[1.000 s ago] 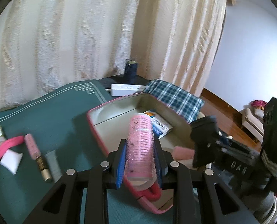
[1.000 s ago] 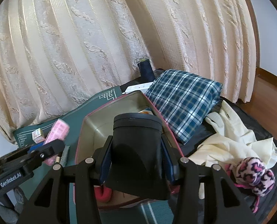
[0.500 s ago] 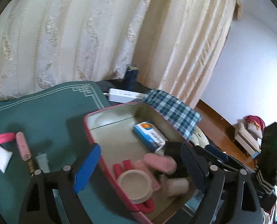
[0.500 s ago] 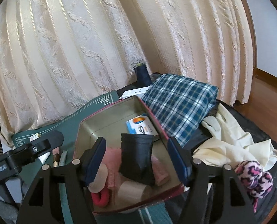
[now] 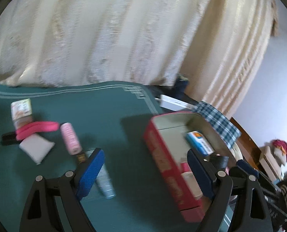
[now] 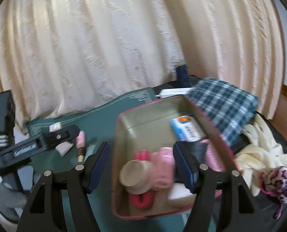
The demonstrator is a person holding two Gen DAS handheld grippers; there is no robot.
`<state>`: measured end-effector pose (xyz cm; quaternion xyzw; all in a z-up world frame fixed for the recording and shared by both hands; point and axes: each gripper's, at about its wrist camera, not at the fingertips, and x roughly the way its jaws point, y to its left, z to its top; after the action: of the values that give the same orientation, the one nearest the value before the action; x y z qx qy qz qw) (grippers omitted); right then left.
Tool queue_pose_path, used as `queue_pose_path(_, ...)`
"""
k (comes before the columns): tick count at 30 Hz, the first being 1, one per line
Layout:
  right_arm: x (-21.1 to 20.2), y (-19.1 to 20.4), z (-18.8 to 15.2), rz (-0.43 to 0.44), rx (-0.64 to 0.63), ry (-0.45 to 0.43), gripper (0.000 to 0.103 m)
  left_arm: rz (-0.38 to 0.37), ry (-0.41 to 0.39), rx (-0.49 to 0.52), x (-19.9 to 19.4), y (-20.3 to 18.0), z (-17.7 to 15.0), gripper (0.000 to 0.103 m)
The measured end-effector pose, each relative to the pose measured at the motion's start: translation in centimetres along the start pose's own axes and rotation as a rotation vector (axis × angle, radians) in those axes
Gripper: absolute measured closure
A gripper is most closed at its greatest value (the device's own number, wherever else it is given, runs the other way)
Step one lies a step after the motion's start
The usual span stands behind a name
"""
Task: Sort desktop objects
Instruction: 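Grasp the pale blue tube on the table with the right tool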
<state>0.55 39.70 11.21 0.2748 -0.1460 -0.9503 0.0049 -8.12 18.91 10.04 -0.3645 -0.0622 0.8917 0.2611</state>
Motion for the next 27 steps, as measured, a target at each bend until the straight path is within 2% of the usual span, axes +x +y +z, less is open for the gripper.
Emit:
queue_pose_path(4, 1.1, 3.1, -0.6, 0.055, -0.061, 0.032, 0.041, 0.048, -0.014, -0.043, -1.1, 3.0, -0.3, 0.014)
queue_pose_path(6, 1.5, 4.5, -1.0, 0.082, -0.092, 0.049, 0.048, 0.073, -0.021, -0.058, -1.7, 4.3, -0.4, 0.014)
queue_pose_path(13, 3.3, 9.4, -1.9, 0.155, -0.192, 0.097, 0.055, 0.159, -0.033, -0.123, -3.2, 9.2, -1.1, 0.014)
queue_pose_path(22, 6.6, 13.3, -3.7, 0.201, -0.247, 0.185, 0.057, 0.195, -0.019, -0.181, -3.6, 13.6, -2.2, 0.014)
queue_pose_path(25, 8.2, 13.7, -4.2, 0.202, -0.243, 0.232, 0.061, 0.192, -0.014, -0.201, -3.5, 14.6, -2.5, 0.014)
queue_pose_path(27, 9.5, 13.7, -4.6, 0.186, -0.236, 0.272, 0.068, 0.190, -0.010, -0.210, -3.4, 15.2, -2.7, 0.014)
